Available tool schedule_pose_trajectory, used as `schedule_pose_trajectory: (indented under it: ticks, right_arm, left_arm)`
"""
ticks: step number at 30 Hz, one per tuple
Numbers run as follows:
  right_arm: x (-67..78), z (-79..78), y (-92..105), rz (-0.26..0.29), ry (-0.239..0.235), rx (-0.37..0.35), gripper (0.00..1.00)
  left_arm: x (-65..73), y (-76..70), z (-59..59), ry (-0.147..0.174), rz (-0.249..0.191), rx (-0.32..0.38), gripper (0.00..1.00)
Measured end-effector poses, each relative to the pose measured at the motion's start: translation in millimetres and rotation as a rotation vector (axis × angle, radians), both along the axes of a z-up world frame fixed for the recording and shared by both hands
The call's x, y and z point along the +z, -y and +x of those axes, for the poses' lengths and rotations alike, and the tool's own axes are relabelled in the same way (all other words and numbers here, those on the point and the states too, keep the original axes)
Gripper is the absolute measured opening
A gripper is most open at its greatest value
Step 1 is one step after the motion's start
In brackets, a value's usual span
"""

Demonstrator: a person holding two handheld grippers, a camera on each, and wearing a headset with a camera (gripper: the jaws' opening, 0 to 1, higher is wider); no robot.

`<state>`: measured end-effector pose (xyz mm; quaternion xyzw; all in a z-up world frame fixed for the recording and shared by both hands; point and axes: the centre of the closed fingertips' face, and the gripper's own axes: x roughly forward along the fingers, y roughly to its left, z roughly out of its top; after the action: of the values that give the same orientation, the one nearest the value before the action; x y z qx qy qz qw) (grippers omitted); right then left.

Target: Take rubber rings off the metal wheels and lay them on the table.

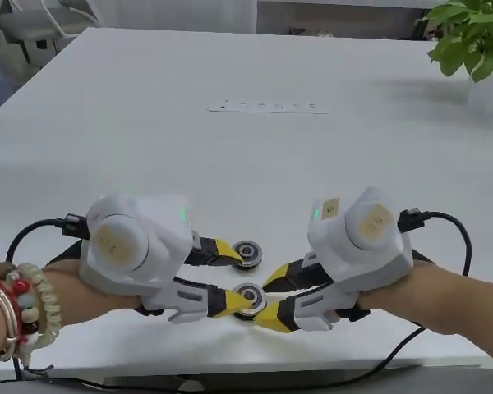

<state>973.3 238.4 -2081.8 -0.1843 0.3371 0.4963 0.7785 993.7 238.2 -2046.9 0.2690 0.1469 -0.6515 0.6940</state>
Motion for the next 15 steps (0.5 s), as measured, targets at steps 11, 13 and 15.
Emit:
schedule_pose_trajectory:
  ticks: [11,13,15]
  right_arm:
    - [-0.2,0.0,-0.5,0.005,-0.015,-0.009,0.24]
    - [1.1,0.8,-0.5,0.019,-0.027,-0.024,0.25]
    - [1.5,1.6,-0.3,0.019,-0.021,-0.024,0.25]
  left_arm:
    - [-14.1,0.0,-6.8,-0.066,0.021,0.007,0.19]
    - [-13.2,1.8,-7.9,-0.068,0.009,0.004,0.18]
    - [-13.5,2.3,-6.4,-0.075,0.018,0.014,0.16]
